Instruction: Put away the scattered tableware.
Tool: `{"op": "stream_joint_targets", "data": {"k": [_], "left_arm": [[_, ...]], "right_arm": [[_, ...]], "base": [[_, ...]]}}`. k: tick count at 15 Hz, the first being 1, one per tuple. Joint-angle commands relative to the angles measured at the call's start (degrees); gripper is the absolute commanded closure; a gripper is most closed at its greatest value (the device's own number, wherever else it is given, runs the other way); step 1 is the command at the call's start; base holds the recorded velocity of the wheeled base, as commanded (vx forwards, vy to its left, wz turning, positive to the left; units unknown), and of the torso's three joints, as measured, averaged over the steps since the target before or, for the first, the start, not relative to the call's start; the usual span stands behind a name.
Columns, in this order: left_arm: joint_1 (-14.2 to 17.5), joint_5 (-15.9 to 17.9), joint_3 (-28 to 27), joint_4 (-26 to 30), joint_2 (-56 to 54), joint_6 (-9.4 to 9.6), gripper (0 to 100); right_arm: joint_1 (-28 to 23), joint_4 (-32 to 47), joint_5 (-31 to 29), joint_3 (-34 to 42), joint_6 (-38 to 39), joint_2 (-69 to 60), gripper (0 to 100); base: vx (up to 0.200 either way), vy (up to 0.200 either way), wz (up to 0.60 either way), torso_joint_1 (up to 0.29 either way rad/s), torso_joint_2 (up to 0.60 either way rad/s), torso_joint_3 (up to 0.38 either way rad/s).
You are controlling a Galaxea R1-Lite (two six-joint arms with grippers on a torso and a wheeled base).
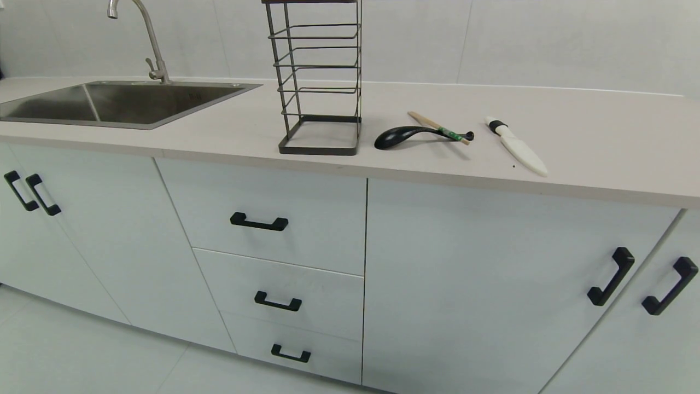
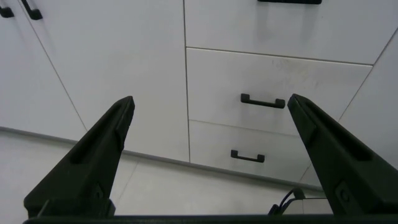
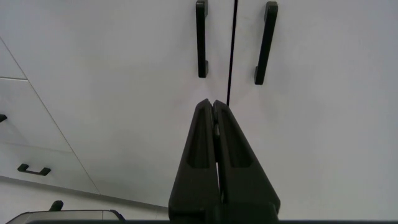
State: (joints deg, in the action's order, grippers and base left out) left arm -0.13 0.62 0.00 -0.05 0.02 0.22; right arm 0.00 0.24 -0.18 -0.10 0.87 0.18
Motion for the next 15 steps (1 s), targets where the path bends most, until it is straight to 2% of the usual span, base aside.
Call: {"op": "stream_joint_targets", "data": {"k": [1, 3, 6, 8, 9, 10, 11, 12, 14, 15], "left_arm": [[0.05, 0.43, 0.00, -0.04, -0.02, -0.13, 0], [0.05, 1.66, 0.00, -0.13, -0.02, 0.57, 0], [0.05, 2.63, 0.00, -0.39, -0.02, 4.18, 0], [0.05, 3.16, 0.00, -0.48, -0.02, 4.97, 0], [-0.04, 4.83, -0.88, -2.41, -0.02, 6.11, 0], [0.40, 6.76, -8.00, -10.23, 1.12, 4.79, 0], [1.10, 9.40, -10.37, -10.32, 3.49, 5.41, 0], [1.54, 11.51, -9.58, -9.53, 4.19, 6.72, 0], [1.01, 13.09, -8.79, -7.60, 5.07, 6.72, 0], [0.49, 15.20, -8.70, -6.02, 6.48, 6.81, 0]], "right_arm": [[0.09, 0.02, 0.01, 0.01, 0.01, 0.08, 100], [0.00, 0.02, 0.01, 0.01, 0.01, 0.08, 100], [0.00, 0.02, 0.01, 0.01, 0.01, 0.08, 100], [0.00, 0.02, 0.01, 0.01, 0.01, 0.08, 100], [0.00, 0.02, 0.01, 0.01, 0.01, 0.08, 100], [0.09, 0.02, 0.01, 0.01, 0.01, 0.08, 100], [0.00, 0.02, 0.01, 0.01, 0.01, 0.08, 100], [0.09, 0.02, 0.01, 0.01, 0.01, 0.08, 100], [0.00, 0.02, 0.01, 0.01, 0.01, 0.08, 100], [0.00, 0.02, 0.01, 0.01, 0.01, 0.08, 100]], "base": [[0.000, 0.000, 0.00, 0.000, 0.00, 0.000], [0.000, 0.000, 0.00, 0.000, 0.00, 0.000], [0.000, 0.000, 0.00, 0.000, 0.00, 0.000], [0.000, 0.000, 0.00, 0.000, 0.00, 0.000], [0.000, 0.000, 0.00, 0.000, 0.00, 0.000], [0.000, 0.000, 0.00, 0.000, 0.00, 0.000], [0.000, 0.000, 0.00, 0.000, 0.00, 0.000], [0.000, 0.000, 0.00, 0.000, 0.00, 0.000], [0.000, 0.000, 0.00, 0.000, 0.00, 0.000], [0.000, 0.000, 0.00, 0.000, 0.00, 0.000]]}}
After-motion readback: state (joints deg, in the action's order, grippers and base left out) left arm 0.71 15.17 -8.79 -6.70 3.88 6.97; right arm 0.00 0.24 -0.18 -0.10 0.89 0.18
